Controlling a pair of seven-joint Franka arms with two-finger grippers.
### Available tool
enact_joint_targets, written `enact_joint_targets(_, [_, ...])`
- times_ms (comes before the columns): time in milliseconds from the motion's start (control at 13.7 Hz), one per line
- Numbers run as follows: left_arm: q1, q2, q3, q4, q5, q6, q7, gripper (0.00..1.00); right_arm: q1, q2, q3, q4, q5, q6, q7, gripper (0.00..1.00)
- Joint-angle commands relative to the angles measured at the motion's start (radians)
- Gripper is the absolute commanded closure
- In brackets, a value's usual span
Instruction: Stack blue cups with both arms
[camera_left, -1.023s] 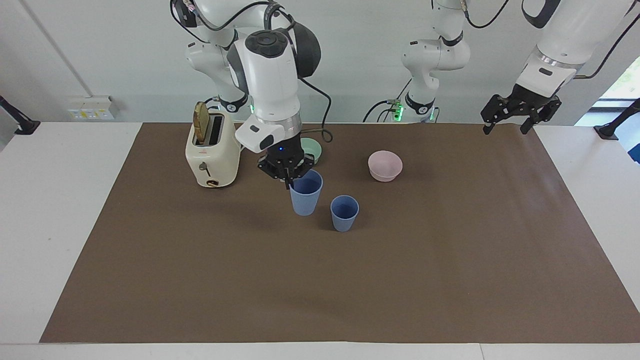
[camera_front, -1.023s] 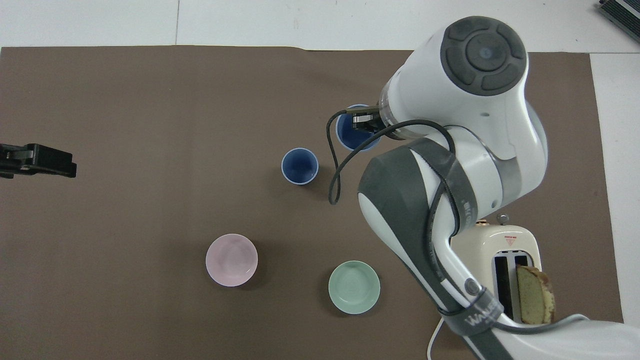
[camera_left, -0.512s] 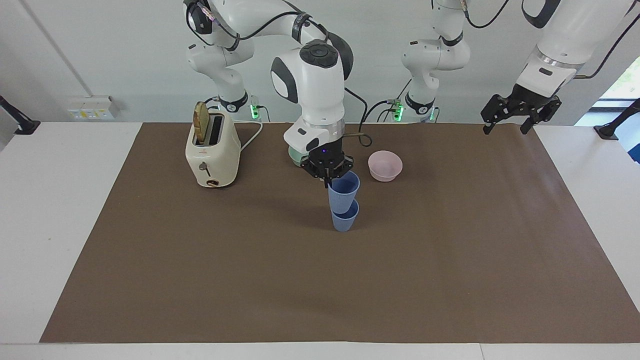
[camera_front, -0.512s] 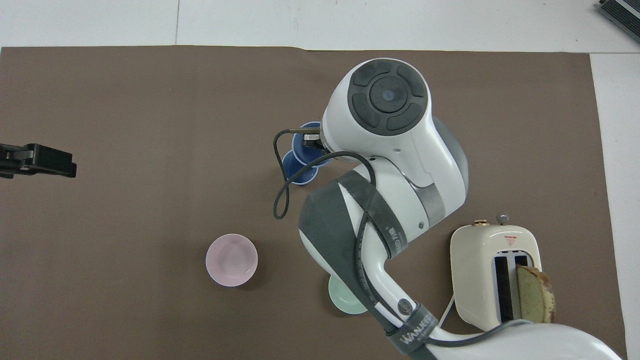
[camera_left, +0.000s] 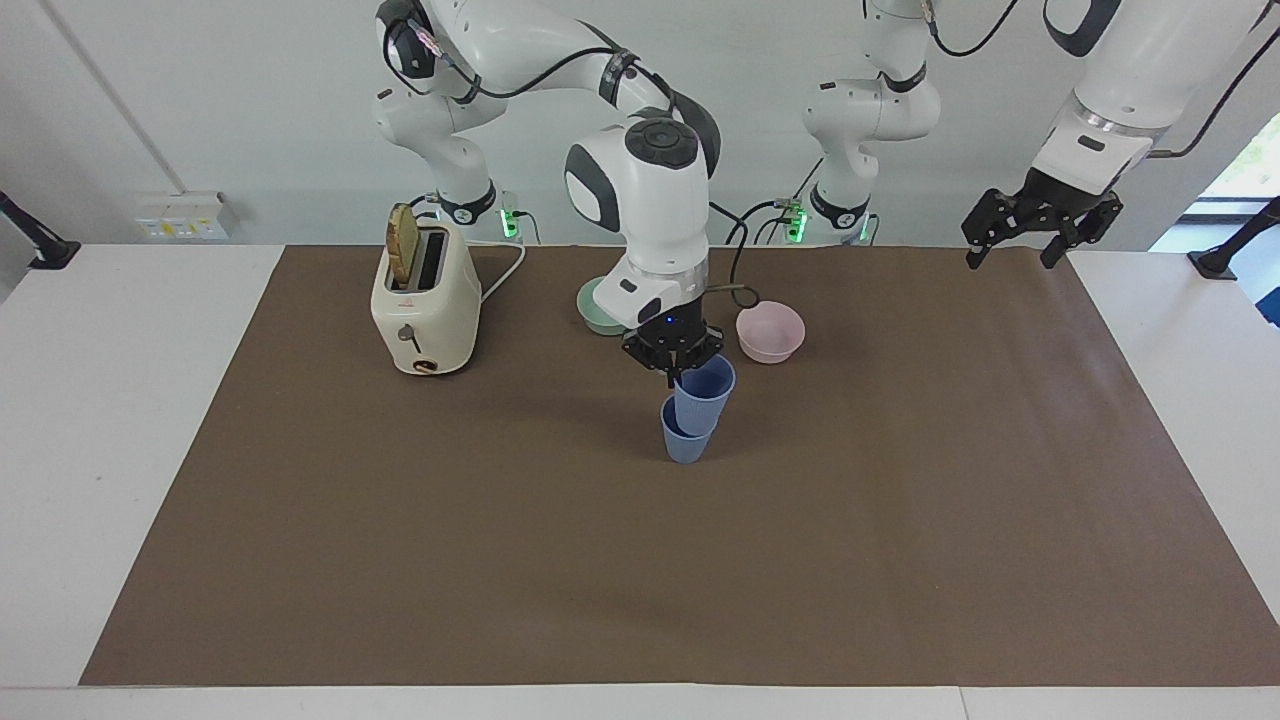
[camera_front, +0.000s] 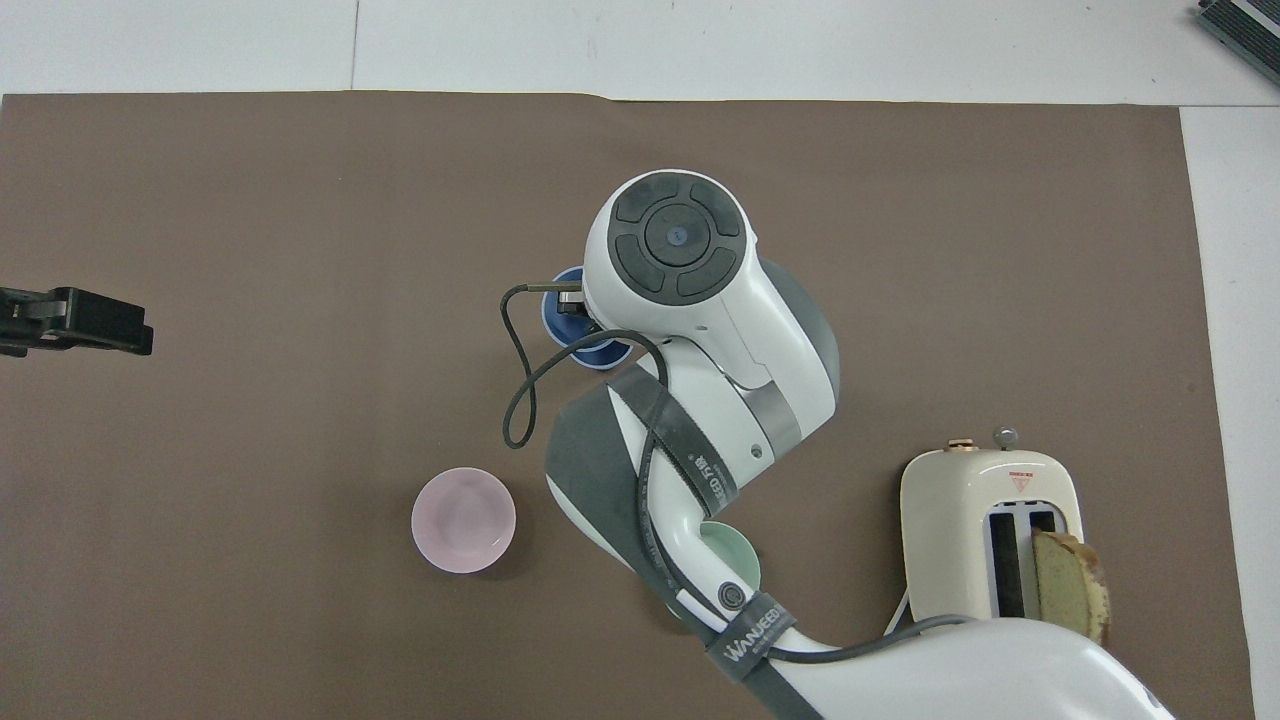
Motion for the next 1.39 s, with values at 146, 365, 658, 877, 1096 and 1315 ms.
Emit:
enact_joint_targets(146, [0.011, -0.001, -0.002, 0.008, -0.013, -0.016, 0.009, 0.0, -0.004, -0.016, 0.001, -0.033, 0.013, 0.015, 0.012, 1.0])
enact_joint_targets(365, [0.011, -0.001, -0.002, 0.007, -0.013, -0.016, 0.009, 0.0, -0.012, -0.024, 0.002, -0.064, 0.041, 0.025, -0.009, 1.0])
enact_joint_targets(658, [0.011, -0.001, -0.002, 0.008, -0.013, -0.016, 0.009, 0.0, -0.015, -0.023, 0.002, -0.101, 0.05, 0.082, -0.029, 1.0])
enact_joint_targets(877, [0.011, -0.001, -0.002, 0.008, -0.013, -0.016, 0.009, 0.0, -0.022, -0.021, 0.002, -0.098, 0.059, 0.093, -0.031, 0.71])
enact_joint_targets(1096, [0.011, -0.001, -0.002, 0.008, -0.013, -0.016, 0.009, 0.0, -0.022, -0.027, -0.001, -0.093, 0.059, 0.079, -0.029, 0.33])
enact_joint_targets(1315, [0.011, -0.001, -0.002, 0.008, -0.013, -0.016, 0.009, 0.0, -0.082, -0.108, -0.007, -0.096, 0.058, 0.023, -0.035, 0.06])
